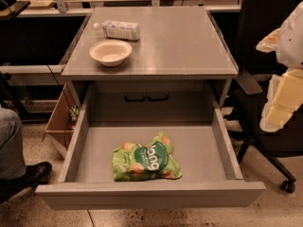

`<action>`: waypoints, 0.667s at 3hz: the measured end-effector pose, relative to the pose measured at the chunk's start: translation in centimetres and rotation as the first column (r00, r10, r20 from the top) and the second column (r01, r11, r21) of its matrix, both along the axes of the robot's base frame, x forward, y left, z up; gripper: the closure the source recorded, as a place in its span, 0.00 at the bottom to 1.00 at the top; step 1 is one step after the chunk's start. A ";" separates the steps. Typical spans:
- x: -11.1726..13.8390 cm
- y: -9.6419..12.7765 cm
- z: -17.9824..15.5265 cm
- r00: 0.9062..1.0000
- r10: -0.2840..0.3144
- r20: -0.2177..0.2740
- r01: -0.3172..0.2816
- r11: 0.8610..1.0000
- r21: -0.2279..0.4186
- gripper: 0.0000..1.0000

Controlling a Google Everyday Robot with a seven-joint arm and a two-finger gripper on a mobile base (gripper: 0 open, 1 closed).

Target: Pick green rice chip bag from top drawer and place on counter

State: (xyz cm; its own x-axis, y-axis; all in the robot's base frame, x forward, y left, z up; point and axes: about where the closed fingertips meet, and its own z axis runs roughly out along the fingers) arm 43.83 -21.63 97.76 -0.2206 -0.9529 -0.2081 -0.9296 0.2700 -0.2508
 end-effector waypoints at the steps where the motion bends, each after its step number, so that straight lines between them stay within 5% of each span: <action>1: 0.0 0.0 0.0 1.000 0.000 0.000 0.000 1.000 0.000 0.00; 2: 2.5 3.1 -5.2 0.997 0.076 -0.011 -0.076 0.997 0.029 0.00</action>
Offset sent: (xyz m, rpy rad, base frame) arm 0.0516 0.0604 -0.1132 0.0611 0.0194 0.1722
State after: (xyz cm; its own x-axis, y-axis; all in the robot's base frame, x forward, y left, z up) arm 46.32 -18.56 92.56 -0.1505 -0.9608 -0.2328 -0.9506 0.2053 -0.2327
